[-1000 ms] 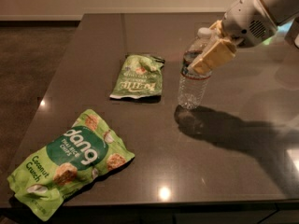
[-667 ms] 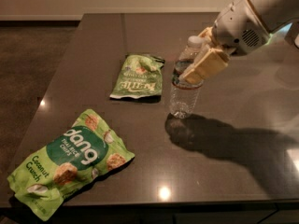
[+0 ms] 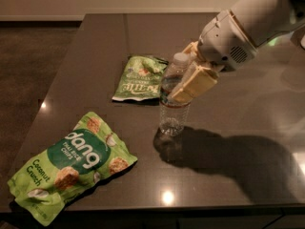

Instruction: Move water bottle near green rice chip bag

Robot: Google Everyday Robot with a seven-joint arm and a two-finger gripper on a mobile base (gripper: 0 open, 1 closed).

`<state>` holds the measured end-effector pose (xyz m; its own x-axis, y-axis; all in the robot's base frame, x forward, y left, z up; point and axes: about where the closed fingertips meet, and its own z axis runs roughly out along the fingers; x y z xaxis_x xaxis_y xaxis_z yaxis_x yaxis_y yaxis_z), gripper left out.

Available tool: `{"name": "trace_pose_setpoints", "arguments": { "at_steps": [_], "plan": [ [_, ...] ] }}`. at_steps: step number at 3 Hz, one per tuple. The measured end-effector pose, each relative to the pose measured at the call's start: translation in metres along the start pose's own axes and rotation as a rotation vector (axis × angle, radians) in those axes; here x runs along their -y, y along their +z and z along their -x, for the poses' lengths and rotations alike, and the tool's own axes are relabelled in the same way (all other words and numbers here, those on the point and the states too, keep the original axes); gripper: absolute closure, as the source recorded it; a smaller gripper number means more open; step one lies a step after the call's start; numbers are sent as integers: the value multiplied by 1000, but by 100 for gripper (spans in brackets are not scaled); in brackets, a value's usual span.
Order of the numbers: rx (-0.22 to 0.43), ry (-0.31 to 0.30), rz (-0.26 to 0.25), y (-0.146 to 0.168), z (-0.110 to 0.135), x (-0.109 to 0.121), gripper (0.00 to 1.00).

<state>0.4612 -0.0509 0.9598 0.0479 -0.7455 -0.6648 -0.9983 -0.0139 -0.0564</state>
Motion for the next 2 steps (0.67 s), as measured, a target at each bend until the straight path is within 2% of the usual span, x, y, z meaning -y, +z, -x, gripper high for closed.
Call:
{"name": "trace_pose_setpoints", "arguments": {
  "at_steps": [2],
  "plan": [
    [13,-38,52,16,13,-18,100]
  ]
}}
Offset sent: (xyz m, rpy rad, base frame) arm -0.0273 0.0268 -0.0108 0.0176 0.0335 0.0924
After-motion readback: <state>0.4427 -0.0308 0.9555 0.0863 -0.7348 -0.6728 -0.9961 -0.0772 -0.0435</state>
